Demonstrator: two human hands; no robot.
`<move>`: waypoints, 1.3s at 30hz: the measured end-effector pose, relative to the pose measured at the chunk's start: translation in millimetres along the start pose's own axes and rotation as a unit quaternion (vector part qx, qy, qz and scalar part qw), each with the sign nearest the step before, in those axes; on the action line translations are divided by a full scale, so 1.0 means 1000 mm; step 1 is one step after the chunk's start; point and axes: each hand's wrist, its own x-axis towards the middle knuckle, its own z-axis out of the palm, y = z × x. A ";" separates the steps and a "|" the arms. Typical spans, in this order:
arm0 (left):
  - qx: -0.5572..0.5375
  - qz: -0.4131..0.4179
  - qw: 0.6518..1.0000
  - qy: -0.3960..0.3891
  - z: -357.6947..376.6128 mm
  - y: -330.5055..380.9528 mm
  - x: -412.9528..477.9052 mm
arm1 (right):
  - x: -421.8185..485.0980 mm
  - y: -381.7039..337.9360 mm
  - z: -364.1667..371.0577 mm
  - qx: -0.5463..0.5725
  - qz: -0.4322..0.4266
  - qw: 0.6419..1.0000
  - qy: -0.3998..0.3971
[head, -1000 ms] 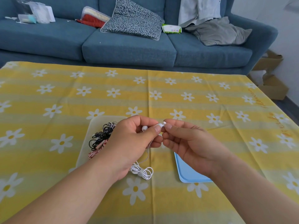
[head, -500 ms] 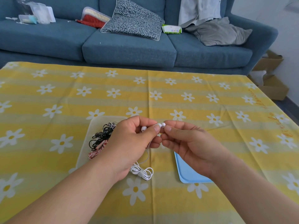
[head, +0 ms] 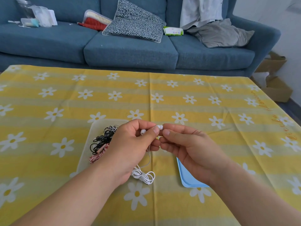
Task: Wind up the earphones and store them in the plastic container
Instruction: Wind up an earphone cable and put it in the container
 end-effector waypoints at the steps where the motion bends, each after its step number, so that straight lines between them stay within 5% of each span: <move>1: -0.002 0.000 1.000 -0.001 0.000 0.000 0.000 | 0.000 0.000 0.000 0.003 -0.001 1.000 0.001; 39: 0.014 0.013 1.000 -0.015 0.001 -0.001 -0.002 | 0.006 0.003 -0.007 -0.037 -0.053 0.997 -0.041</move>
